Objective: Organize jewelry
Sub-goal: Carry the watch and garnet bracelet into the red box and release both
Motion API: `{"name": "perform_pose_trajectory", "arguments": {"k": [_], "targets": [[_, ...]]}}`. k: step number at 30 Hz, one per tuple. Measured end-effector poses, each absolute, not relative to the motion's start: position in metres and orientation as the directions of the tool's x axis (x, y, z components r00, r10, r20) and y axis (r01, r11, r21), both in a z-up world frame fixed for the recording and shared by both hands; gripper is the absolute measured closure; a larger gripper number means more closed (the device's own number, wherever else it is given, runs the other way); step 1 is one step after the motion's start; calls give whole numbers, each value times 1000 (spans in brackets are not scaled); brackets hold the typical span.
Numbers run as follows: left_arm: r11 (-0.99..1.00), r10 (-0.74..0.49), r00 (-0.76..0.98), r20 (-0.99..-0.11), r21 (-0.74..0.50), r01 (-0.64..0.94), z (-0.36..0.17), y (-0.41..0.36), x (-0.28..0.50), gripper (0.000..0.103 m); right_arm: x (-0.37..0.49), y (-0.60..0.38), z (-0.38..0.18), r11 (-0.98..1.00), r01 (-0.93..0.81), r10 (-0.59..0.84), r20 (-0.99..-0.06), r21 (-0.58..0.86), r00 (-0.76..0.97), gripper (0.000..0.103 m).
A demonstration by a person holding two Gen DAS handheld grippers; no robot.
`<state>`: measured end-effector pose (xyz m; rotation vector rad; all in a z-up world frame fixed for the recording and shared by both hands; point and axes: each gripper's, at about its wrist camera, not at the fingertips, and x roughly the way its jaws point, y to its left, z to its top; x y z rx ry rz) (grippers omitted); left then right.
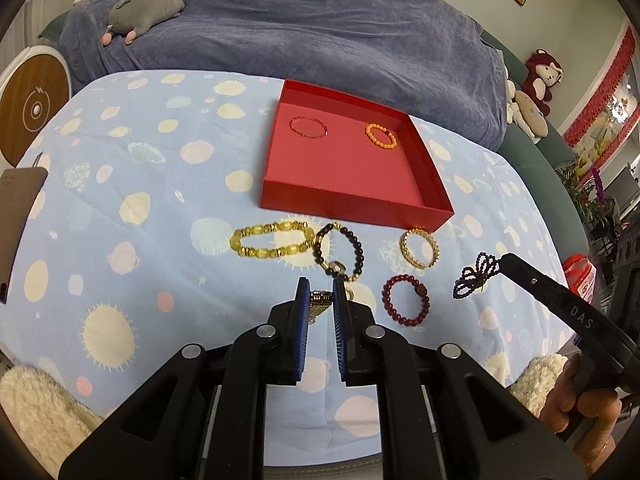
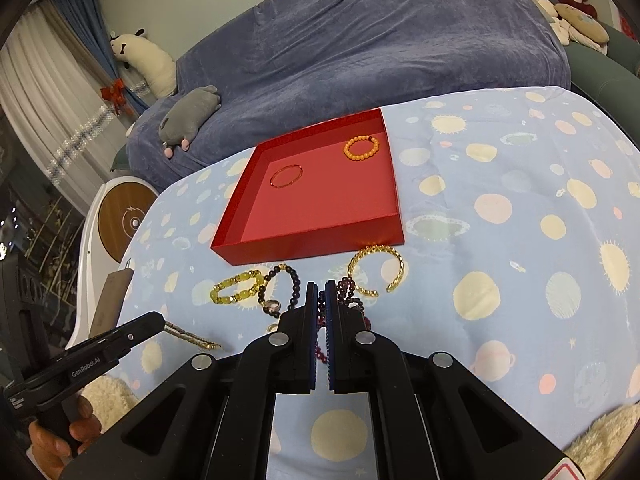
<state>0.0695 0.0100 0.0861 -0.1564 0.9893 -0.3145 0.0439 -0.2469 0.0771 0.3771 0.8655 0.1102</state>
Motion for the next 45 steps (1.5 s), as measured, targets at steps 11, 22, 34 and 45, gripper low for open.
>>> {"name": "perform_pose_trajectory", "arguments": {"k": [11, 22, 34, 45], "targets": [[934, -355, 564, -745, -250, 257, 122, -30, 182, 91, 159, -250, 92, 936, 29, 240, -696, 351, 677, 99], [938, -346, 537, -769, -276, 209, 79, -51, 280, 91, 253, -257, 60, 919, 100, 231, -725, 382, 649, 99], [953, -302, 571, -763, -243, 179, 67, -45, 273, 55, 231, -259, 36, 944, 102, 188, -764, 314, 617, 87], [966, -260, 571, -779, -220, 138, 62, -7, 200, 46, 158, -261, 59, 953, 90, 164, -742, 289, 650, 80]]}}
